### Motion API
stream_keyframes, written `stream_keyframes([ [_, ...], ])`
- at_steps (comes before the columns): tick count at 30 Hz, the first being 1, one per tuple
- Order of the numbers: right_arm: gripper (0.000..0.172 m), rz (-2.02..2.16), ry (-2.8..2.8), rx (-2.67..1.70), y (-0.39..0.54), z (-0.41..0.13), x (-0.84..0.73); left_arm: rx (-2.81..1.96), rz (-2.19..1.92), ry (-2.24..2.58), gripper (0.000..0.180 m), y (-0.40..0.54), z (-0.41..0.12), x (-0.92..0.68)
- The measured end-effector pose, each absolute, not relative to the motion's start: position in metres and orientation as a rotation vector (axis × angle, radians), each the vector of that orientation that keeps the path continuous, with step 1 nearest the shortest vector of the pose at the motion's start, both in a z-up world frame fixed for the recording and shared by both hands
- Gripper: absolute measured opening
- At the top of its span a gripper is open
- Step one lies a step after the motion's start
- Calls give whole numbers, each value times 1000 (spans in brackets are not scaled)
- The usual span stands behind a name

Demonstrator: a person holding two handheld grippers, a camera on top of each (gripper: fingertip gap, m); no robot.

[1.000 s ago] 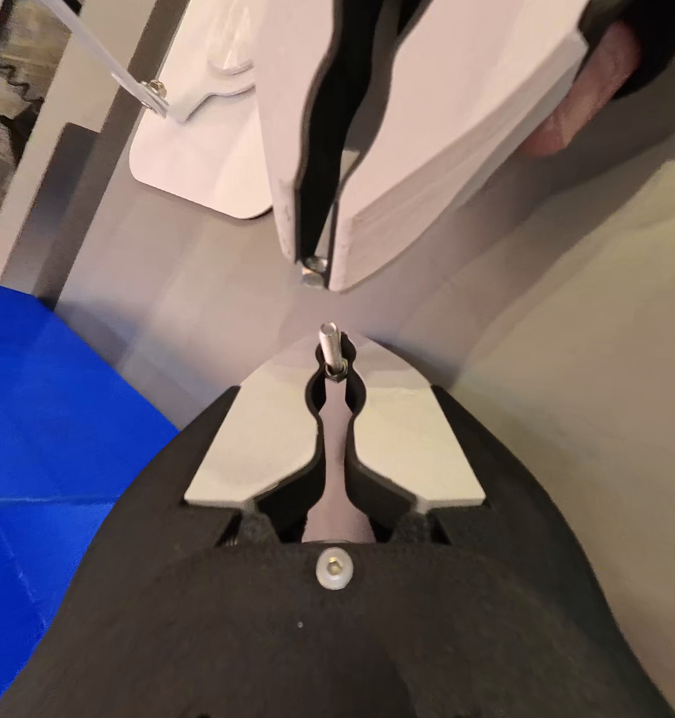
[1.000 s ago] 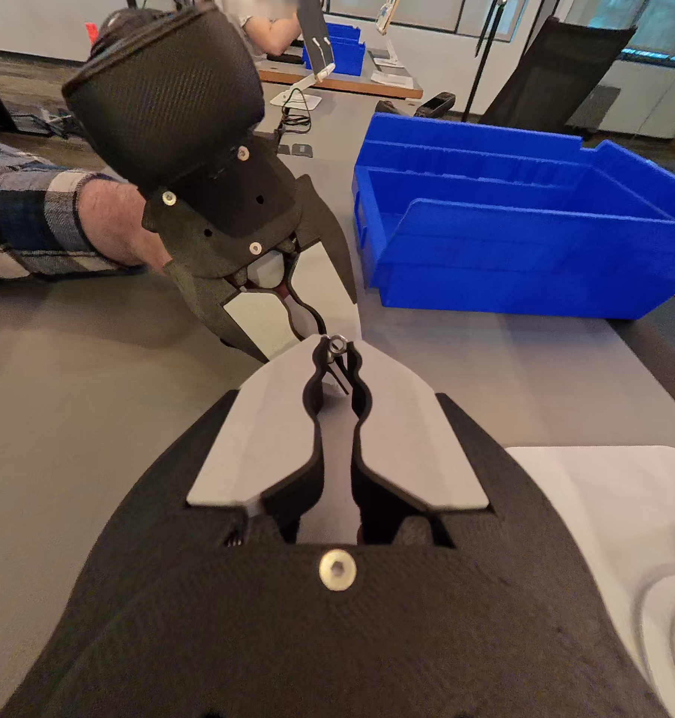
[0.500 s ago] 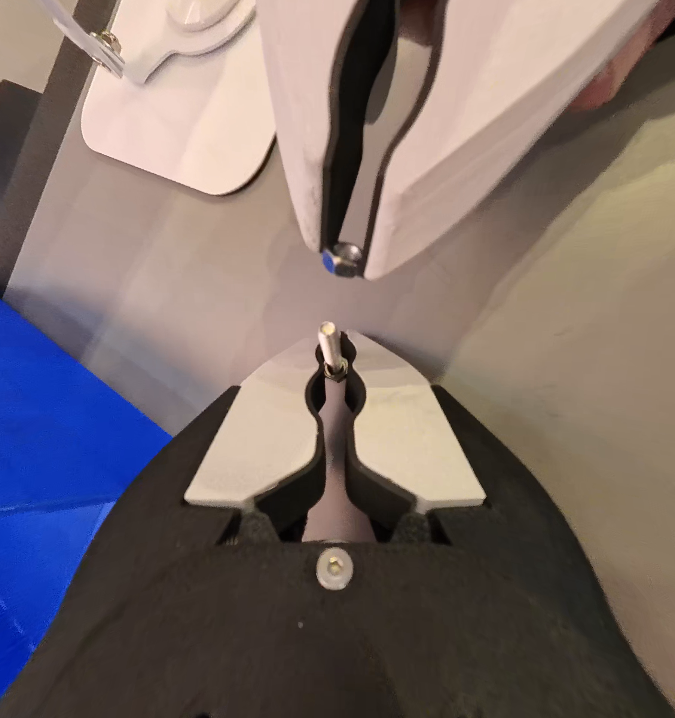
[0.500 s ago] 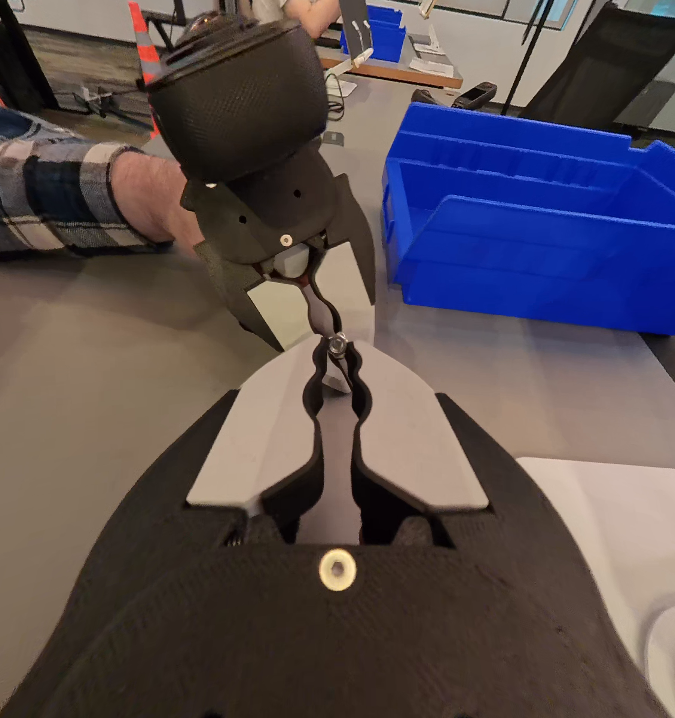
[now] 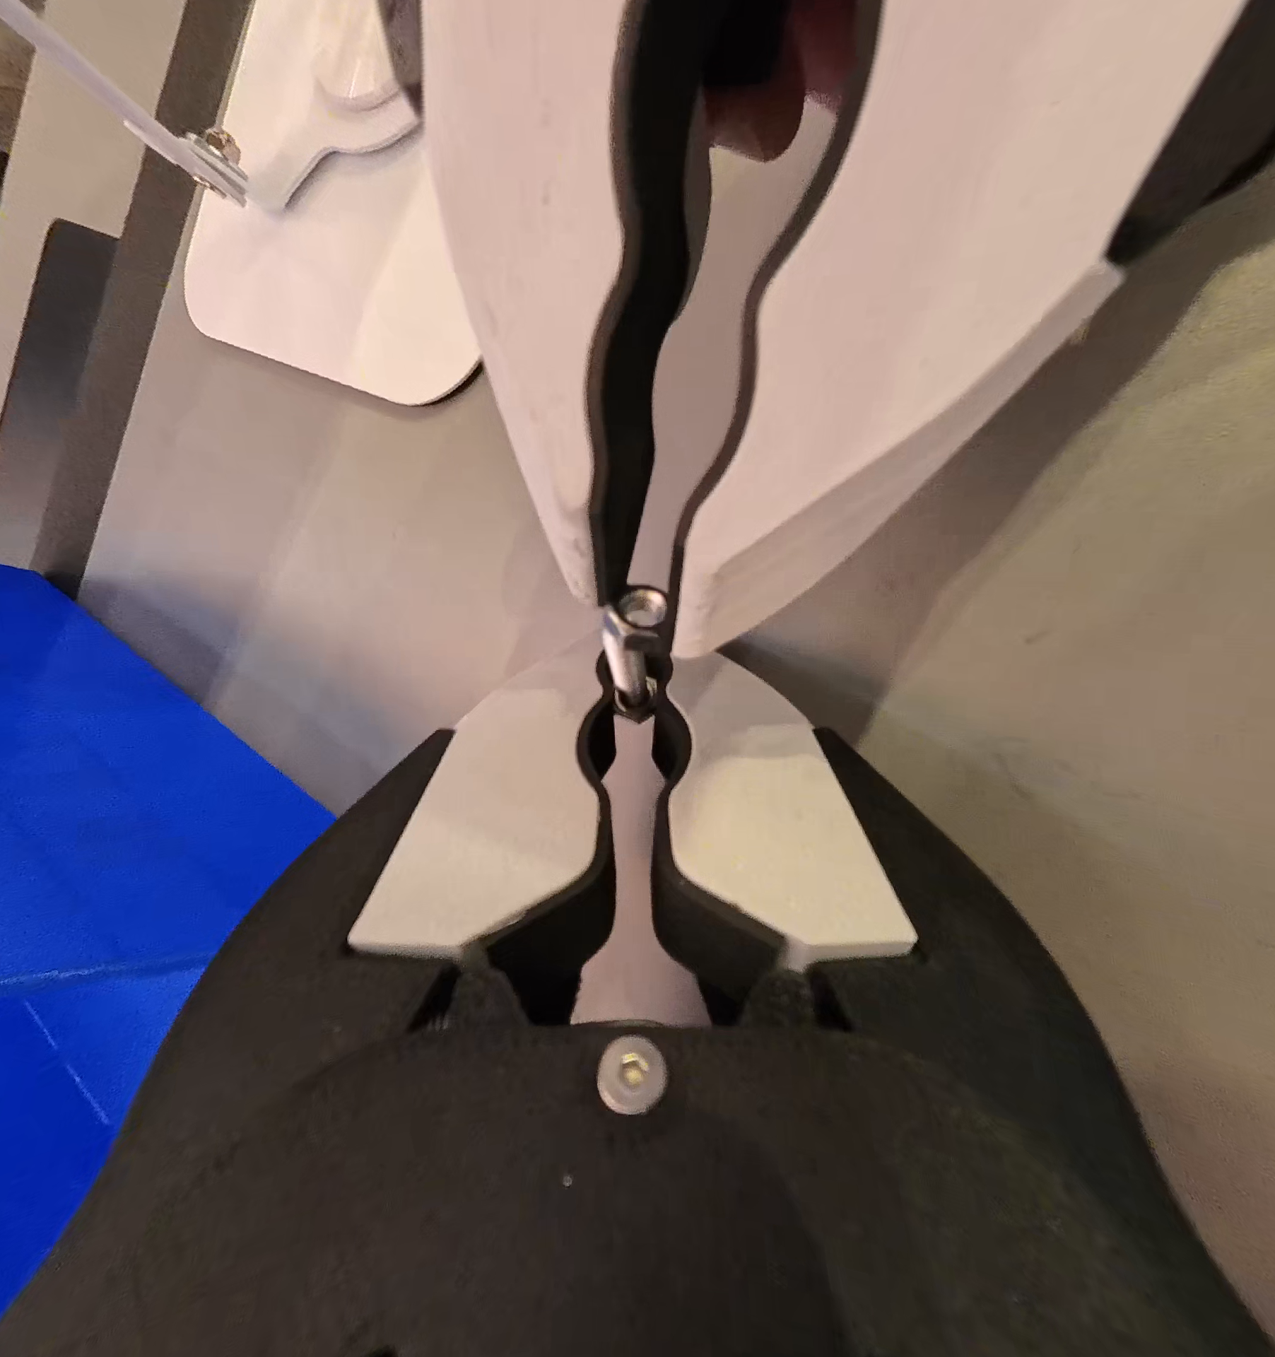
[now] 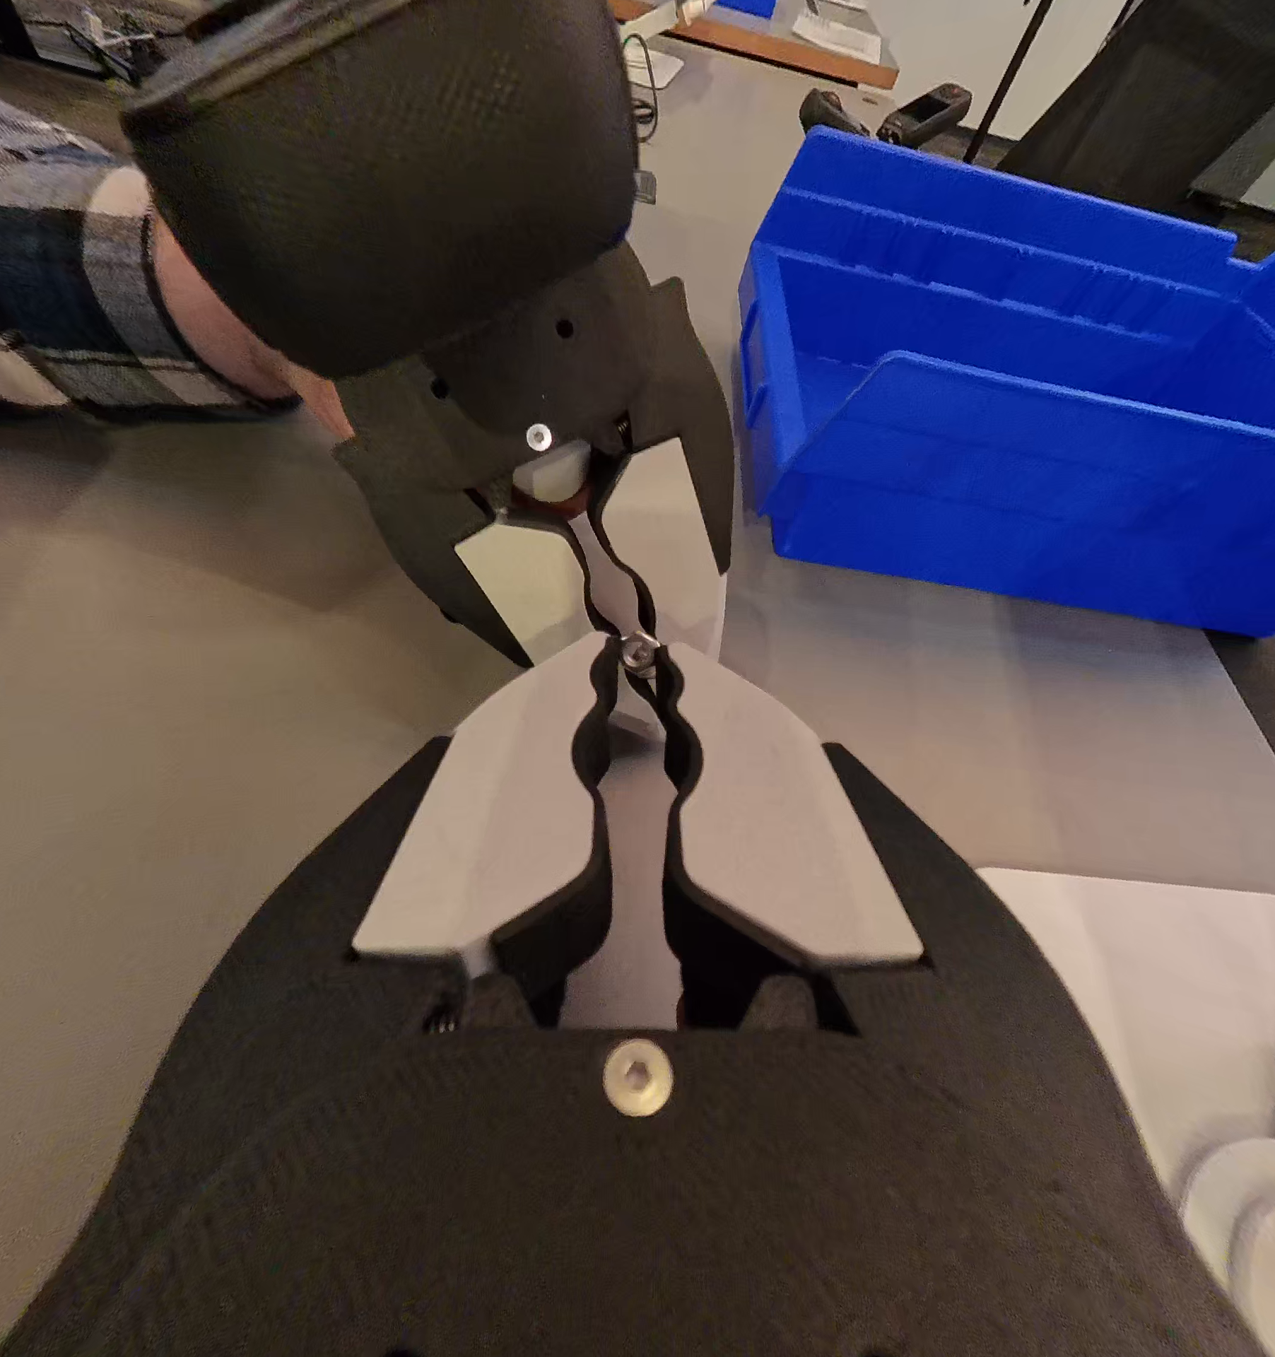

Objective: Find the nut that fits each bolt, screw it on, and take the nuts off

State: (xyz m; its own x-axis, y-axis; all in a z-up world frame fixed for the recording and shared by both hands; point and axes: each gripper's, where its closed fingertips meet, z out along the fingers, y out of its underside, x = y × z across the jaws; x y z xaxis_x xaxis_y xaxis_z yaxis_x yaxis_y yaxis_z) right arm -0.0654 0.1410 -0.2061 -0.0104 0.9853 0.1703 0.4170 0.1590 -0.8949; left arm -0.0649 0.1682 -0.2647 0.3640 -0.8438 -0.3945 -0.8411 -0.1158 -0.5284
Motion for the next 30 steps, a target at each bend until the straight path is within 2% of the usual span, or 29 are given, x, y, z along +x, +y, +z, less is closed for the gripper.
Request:
stream_keyframes([
  [30,10,794,-1574,-1395,143,-205,-65,-1900,94,1474,5,171,-263,-67],
])
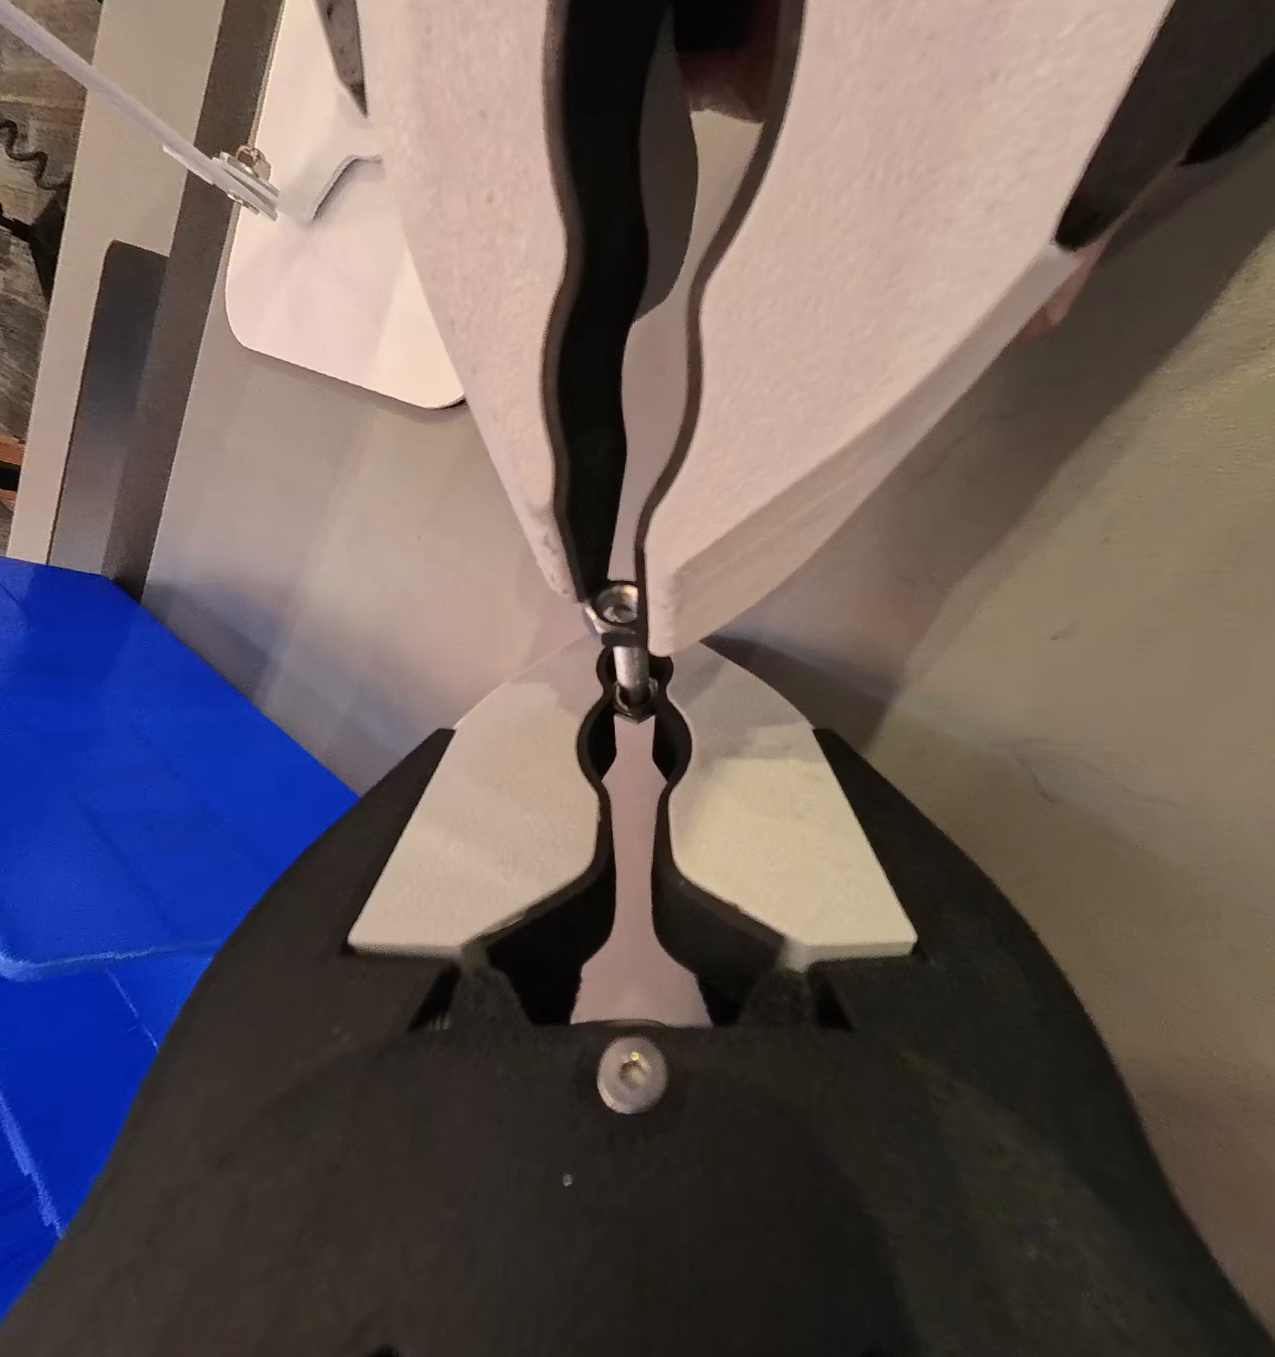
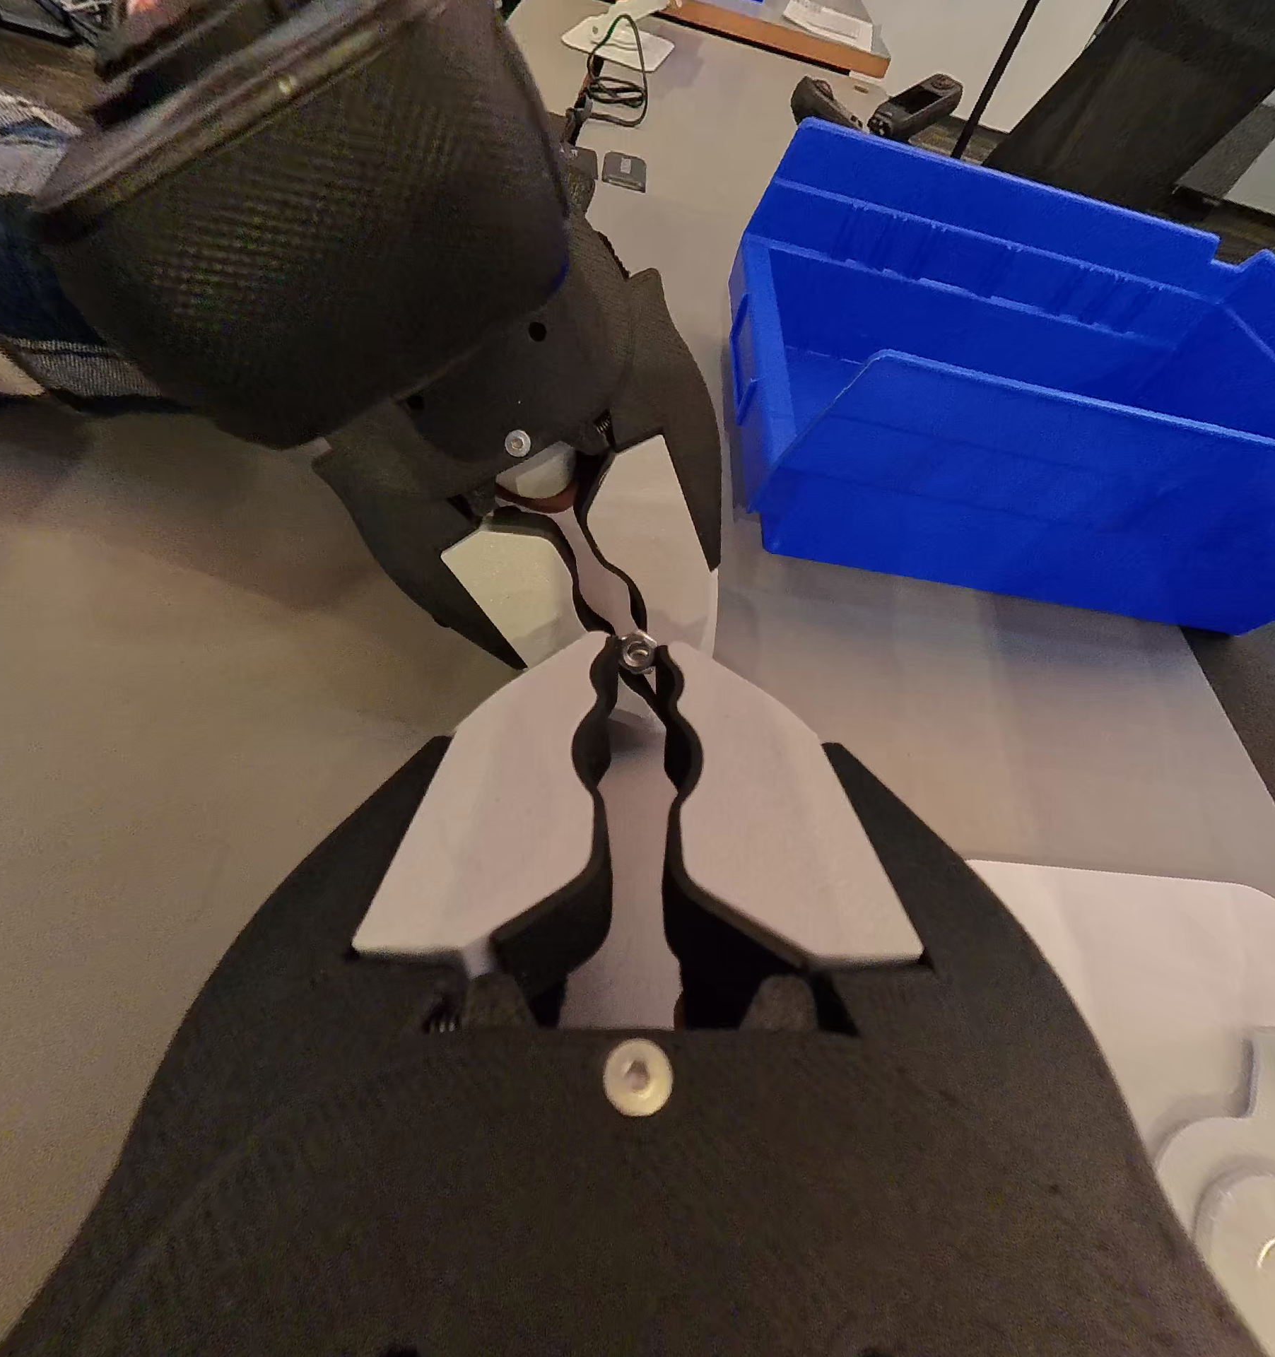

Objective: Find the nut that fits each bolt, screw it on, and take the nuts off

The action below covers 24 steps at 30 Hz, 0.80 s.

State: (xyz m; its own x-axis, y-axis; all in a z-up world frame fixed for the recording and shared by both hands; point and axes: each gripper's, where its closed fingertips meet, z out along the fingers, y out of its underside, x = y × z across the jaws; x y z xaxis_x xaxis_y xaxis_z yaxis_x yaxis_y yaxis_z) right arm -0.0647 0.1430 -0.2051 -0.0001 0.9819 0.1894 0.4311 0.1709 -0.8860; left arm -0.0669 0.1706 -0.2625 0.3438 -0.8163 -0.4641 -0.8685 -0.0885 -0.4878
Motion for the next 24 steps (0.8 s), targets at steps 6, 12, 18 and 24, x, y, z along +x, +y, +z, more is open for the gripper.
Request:
stream_keyframes([
  [6,10,799,-1575,-1390,143,-204,-64,-1891,99,1469,4,171,-261,-66],
  [12,10,801,-1578,-1392,143,-205,-63,-1886,94,1468,4,171,-260,-66],
  [18,10,794,-1587,-1392,143,-206,-64,-1881,100,1481,5,170,-261,-65],
  [24,10,782,-1602,-1388,143,-205,-63,-1867,126,1478,4,171,-259,-65],
])
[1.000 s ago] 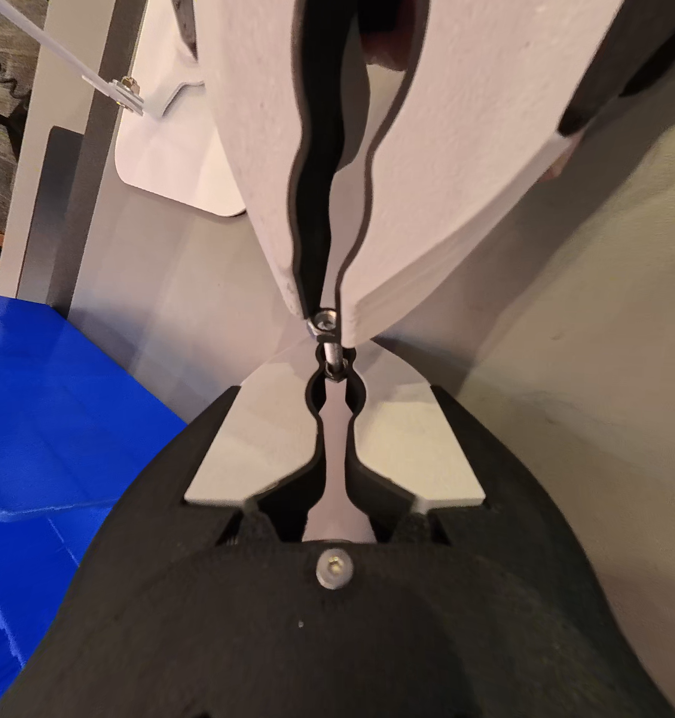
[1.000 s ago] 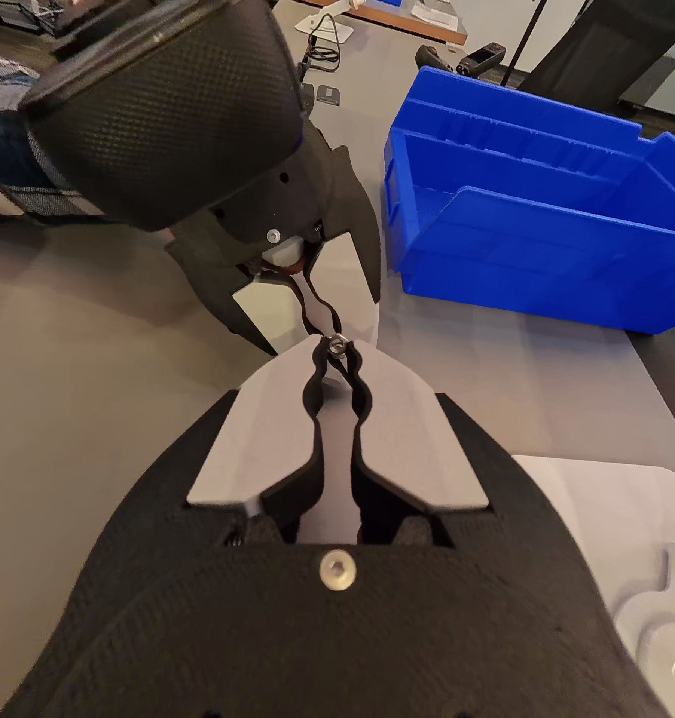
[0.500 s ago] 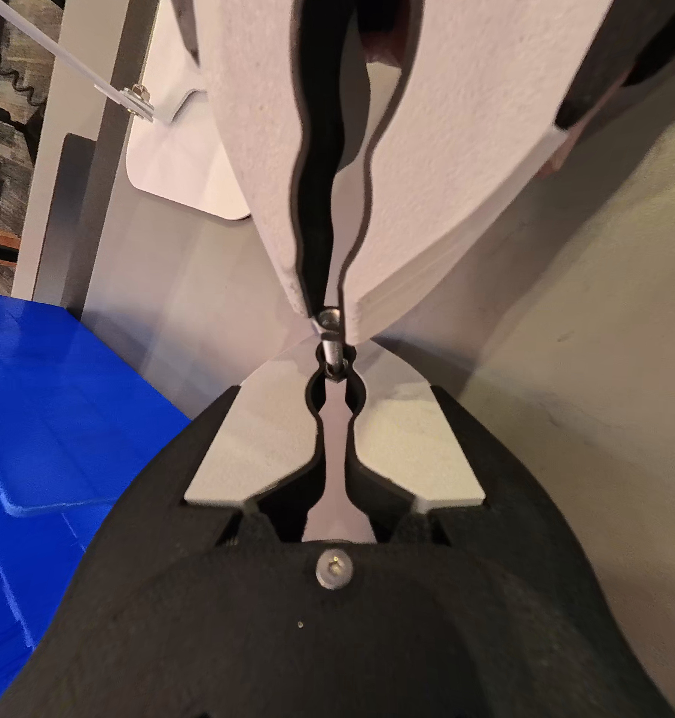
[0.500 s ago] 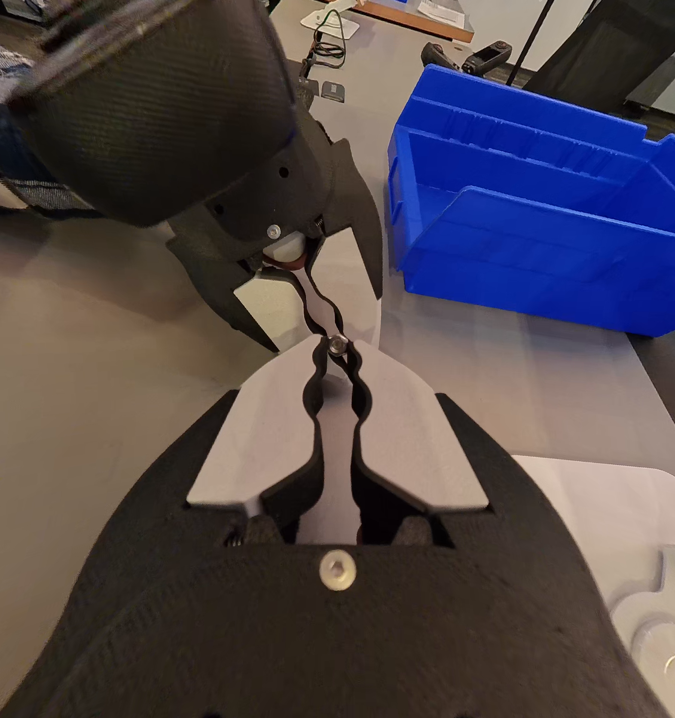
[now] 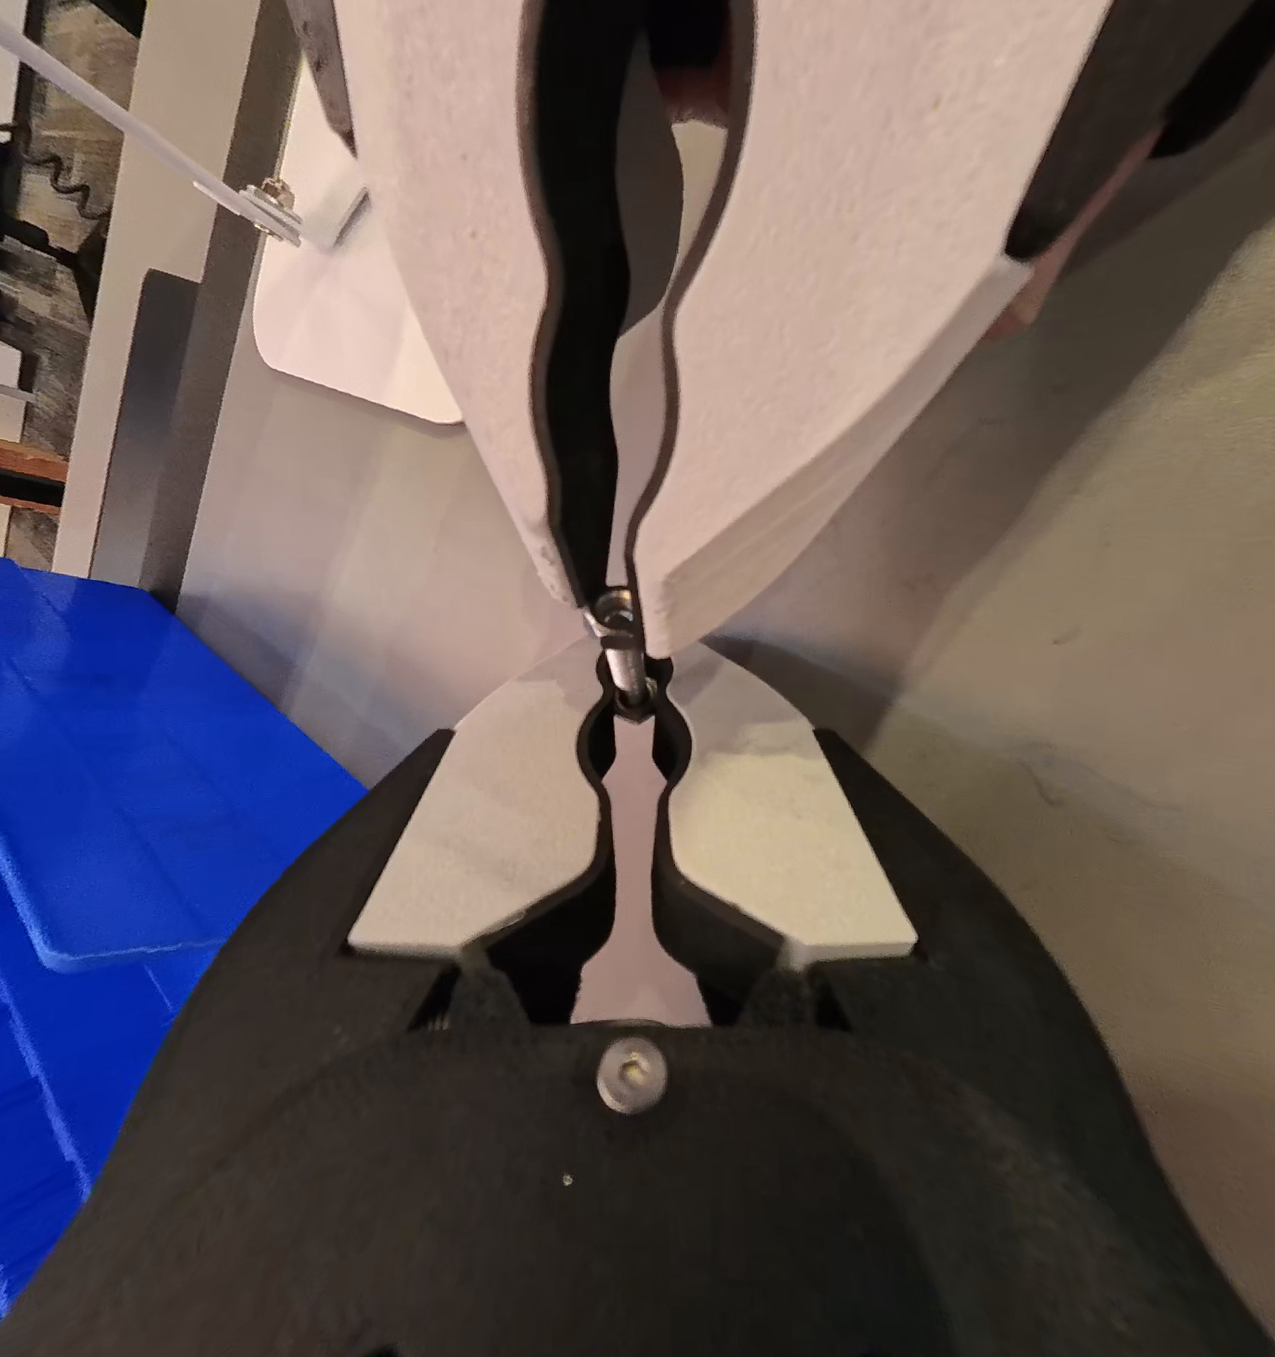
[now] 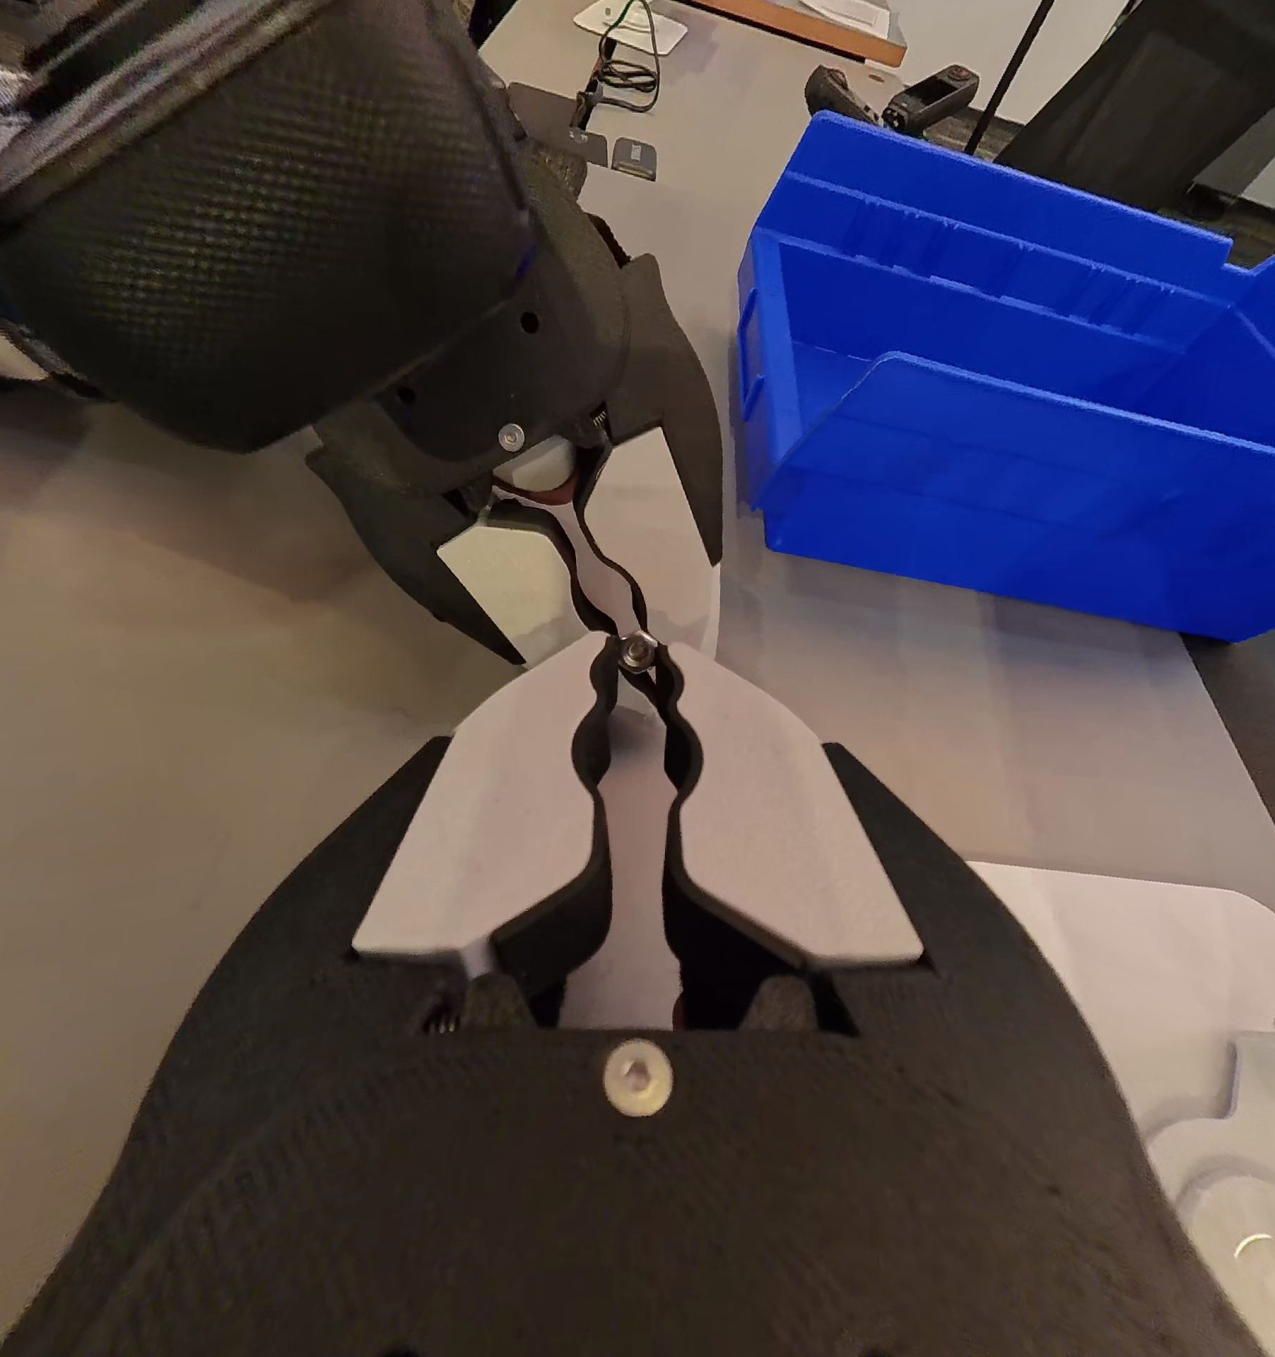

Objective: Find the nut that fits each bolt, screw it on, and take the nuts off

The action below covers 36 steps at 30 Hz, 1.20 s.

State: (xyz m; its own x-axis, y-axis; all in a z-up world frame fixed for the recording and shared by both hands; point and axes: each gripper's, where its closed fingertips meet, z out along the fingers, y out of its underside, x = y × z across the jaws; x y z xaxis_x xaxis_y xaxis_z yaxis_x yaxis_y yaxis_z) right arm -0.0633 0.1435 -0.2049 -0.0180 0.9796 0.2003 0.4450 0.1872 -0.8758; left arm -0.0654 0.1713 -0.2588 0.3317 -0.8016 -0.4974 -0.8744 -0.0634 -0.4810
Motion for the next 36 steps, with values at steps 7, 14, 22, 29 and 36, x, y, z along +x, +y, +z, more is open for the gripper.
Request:
stream_keyframes([
  [7,10,822,-1539,-1349,144,-194,-63,-1797,163,1426,5,177,-245,-65],
  [14,10,890,-1668,-1453,142,-217,-53,-1910,2,1379,5,175,-254,-79],
  [22,10,886,-2002,-1589,123,-266,-34,-1925,-11,1359,5,175,-251,-85],
  [29,31,856,-1996,-1576,131,-262,-31,-1928,-53,1368,5,171,-252,-79],
  [36,17,1030,-1704,-1368,147,-189,-47,-1910,-241,1308,5,165,-241,-62],
])
